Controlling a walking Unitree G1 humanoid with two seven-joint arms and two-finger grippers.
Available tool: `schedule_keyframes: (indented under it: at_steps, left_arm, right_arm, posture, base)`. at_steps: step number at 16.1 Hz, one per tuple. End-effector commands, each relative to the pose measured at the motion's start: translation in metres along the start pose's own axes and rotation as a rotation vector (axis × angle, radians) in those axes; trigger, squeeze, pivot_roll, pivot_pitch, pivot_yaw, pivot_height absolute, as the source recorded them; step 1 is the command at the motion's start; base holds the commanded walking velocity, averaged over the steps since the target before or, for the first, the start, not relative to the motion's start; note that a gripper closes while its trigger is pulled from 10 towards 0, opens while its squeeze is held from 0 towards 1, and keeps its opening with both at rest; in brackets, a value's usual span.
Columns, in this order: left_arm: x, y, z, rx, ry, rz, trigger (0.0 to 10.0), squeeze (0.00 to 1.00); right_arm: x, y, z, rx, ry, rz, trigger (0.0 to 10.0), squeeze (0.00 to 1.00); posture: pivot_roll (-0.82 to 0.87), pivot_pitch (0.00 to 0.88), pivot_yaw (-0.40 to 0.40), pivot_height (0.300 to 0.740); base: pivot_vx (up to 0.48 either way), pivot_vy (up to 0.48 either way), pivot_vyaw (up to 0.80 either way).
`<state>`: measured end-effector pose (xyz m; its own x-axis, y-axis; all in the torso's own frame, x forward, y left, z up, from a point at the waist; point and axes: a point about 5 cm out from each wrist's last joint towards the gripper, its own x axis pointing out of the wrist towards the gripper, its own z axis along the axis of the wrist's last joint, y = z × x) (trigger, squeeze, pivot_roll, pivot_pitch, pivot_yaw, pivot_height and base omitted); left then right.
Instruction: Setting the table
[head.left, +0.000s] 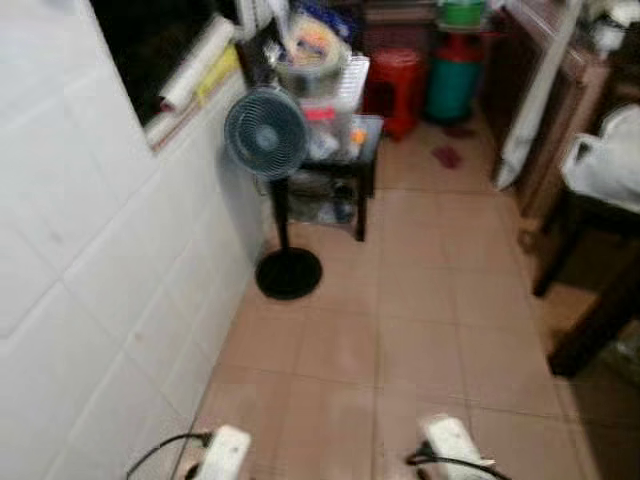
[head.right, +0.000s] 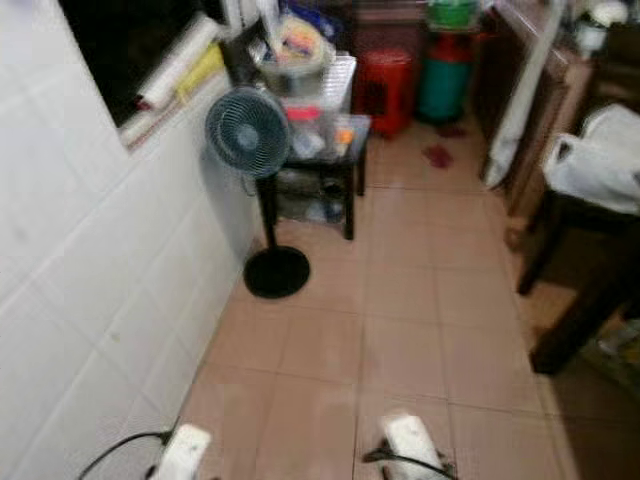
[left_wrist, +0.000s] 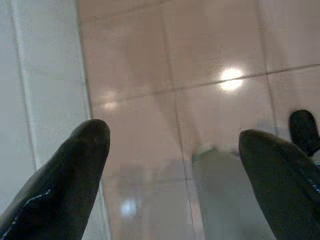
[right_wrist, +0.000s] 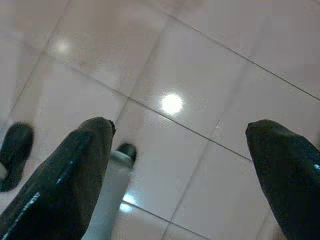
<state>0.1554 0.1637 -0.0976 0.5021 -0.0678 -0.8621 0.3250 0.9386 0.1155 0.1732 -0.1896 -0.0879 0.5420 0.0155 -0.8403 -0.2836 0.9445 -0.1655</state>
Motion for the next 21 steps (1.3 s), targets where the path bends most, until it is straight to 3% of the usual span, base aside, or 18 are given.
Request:
schedule_keyframes:
  at_steps: [1,10,13,19,21]
  left_arm:
    - [-0.003,0.011,-0.014,0.009,0.05,0.019,10.0,0.0]
    - [-0.004,0.013,-0.016,0.019,0.055,0.02,10.0,0.0]
    - [-0.004,0.035,-0.005,0.023,0.036,0.052,10.0,0.0]
    - [-0.004,0.037,-0.003,0.017,0.031,0.059,10.0,0.0]
    - [-0.007,0.045,-0.007,-0.021,0.032,0.077,10.0,0.0]
  right_arm:
    - [0.004,0.016,0.018,0.001,-0.055,0.038,10.0,0.0]
    - [0.003,0.018,0.016,0.003,-0.052,0.042,10.0,0.0]
    - [0.003,0.018,0.015,-0.007,-0.055,0.042,10.0,0.0]
    - [0.002,0.012,0.013,-0.053,-0.056,0.043,10.0,0.0]
    - [0.002,0.008,0.013,-0.082,-0.053,0.044,10.0,0.0]
  posture:
    - [0.0,0.005,0.042,0.74]
    - [0.0,0.012,0.049,0.74]
    - [-0.01,0.013,0.045,0.74]
    - [-0.01,0.013,0.02,0.74]
    - [0.0,0.008,-0.015,0.74]
  base:
    - [0.337,0.292,-0.45]
    - [0.32,0.332,-0.1]
    - [0.0,0.0,0.0]
    - [0.0,0.0,0.08]
    - [0.0,0.0,0.25]
